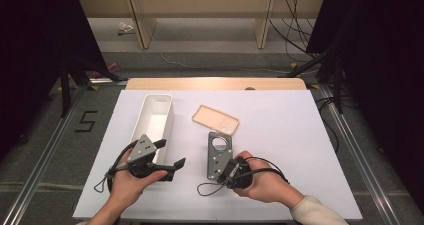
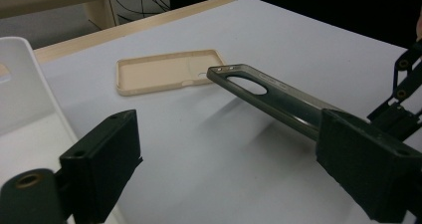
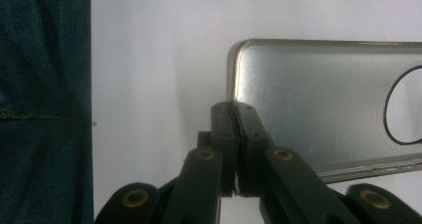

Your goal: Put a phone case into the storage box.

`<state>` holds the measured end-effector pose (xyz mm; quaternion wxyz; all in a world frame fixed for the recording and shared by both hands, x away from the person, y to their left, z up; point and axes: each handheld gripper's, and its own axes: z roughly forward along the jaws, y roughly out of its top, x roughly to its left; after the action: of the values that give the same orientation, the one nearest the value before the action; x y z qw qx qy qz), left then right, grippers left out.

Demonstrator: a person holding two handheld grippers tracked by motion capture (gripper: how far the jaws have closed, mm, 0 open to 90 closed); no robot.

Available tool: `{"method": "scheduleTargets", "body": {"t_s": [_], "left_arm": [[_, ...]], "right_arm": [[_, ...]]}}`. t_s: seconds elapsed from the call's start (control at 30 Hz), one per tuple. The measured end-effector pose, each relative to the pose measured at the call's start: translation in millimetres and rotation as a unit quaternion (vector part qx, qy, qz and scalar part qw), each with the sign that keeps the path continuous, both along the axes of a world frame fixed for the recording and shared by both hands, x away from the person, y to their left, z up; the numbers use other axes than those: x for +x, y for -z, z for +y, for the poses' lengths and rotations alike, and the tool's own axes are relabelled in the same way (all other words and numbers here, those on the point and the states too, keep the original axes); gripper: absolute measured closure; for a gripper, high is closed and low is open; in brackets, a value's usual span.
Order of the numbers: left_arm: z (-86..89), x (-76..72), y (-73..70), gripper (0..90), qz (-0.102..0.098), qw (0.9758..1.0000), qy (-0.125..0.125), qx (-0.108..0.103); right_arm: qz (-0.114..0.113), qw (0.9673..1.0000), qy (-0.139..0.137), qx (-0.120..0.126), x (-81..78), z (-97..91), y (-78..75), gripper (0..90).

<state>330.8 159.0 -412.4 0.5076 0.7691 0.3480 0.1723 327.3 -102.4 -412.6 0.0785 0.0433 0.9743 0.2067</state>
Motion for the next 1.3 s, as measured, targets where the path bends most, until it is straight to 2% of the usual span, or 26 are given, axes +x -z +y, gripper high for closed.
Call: {"method": "scheduleTargets", "body": {"t_s": [0.07,0.2,0.23,0.27,0.33,0.37,0.4,0.5,0.53,0.57,0.6,0.67,0.7,0.73,0.87,1.0,1.03,1.07,1.1,1.13,1.17,1.3], "left_arm": [[-7.9,8.2,-6.1,15.4,0.007,1.0000,0.004,-0.003],[-25.9,28.4,-14.2,17.1,0.032,0.9994,0.000,0.013],[-35.3,39.0,-16.1,19.5,0.056,0.9982,-0.003,0.020],[-35.3,39.0,-16.1,21.0,0.056,0.9982,-0.003,0.020],[-44.2,49.1,-17.4,23.1,0.077,0.9968,-0.007,0.020],[-52.4,58.2,-19.0,26.0,0.091,0.9954,-0.006,0.029],[-52.4,58.2,-19.0,27.1,0.091,0.9954,-0.006,0.029],[-62.6,70.4,-23.0,29.4,0.108,0.9932,-0.004,0.044],[-64.4,72.9,-23.8,32.1,0.110,0.9930,-0.003,0.044],[-69.1,79.1,-25.9,35.0,0.122,0.9915,-0.003,0.045],[-69.1,79.1,-25.9,35.8,0.122,0.9915,-0.003,0.045],[-73.3,85.6,-27.0,37.1,0.136,0.9896,0.000,0.046],[-77.0,92.3,-28.1,42.8,0.151,0.9871,0.000,0.052],[-77.0,92.3,-28.1,43.5,0.151,0.9871,0.000,0.052],[-84.3,106.5,-27.1,47.0,0.188,0.9799,0.000,0.067],[-90.1,115.8,-26.0,51.4,0.209,0.9754,-0.006,0.071],[-92.1,119.2,-25.0,52.9,0.216,0.9735,-0.005,0.076],[-92.1,119.2,-25.0,53.9,0.216,0.9735,-0.005,0.076],[-94.4,121.3,-22.5,55.4,0.222,0.9717,-0.008,0.080],[-94.4,121.3,-22.5,55.6,0.222,0.9717,-0.008,0.080],[-95.8,122.1,-21.1,55.6,0.227,0.9702,-0.007,0.084],[-98.9,124.3,-17.7,55.9,0.236,0.9678,-0.010,0.087]], "right_arm": [[-0.006,0.9999,0.005,0.007,0.2,-0.1,-0.5,88.9],[-0.012,0.9998,0.006,0.013,0.8,-0.2,-1.2,88.9],[-0.015,0.9997,0.008,0.016,0.5,-0.5,-2.2,88.9],[-0.015,0.9997,0.008,0.016,0.5,-0.5,-2.2,88.9],[-0.018,0.9995,0.014,0.020,-0.3,-0.9,-3.4,88.9],[-0.028,0.9992,0.017,0.022,0.1,-1.4,-5.5,89.0],[-0.029,0.9991,0.017,0.024,0.0,-1.4,-5.5,89.0],[-0.034,0.9989,0.019,0.025,0.1,-1.9,-6.7,89.0],[-0.035,0.9989,0.020,0.025,0.0,-2.0,-7.0,89.0],[-0.034,0.9988,0.021,0.026,0.2,-1.9,-6.9,89.0],[-0.034,0.9988,0.021,0.026,0.2,-1.9,-6.9,89.0],[-0.038,0.9986,0.021,0.031,0.9,-1.6,-6.8,89.0],[-0.038,0.9985,0.024,0.030,0.4,-1.0,-7.1,89.0],[-0.038,0.9985,0.024,0.030,0.4,-1.0,-7.1,89.0],[-0.043,0.9984,0.021,0.028,0.1,0.0,-7.1,89.0],[-0.047,0.9982,0.021,0.032,0.0,0.1,-7.3,88.9],[-0.047,0.9982,0.021,0.031,0.0,0.0,-7.4,89.0],[-0.047,0.9982,0.021,0.031,0.0,0.0,-7.4,89.0],[-0.047,0.9982,0.021,0.030,0.1,0.1,-7.4,89.0],[-0.047,0.9982,0.021,0.030,0.1,0.1,-7.4,89.0],[-0.049,0.9981,0.022,0.031,0.1,0.0,-7.5,88.9],[-0.050,0.9981,0.022,0.029,-1.0,0.5,-8.5,88.9]]}}
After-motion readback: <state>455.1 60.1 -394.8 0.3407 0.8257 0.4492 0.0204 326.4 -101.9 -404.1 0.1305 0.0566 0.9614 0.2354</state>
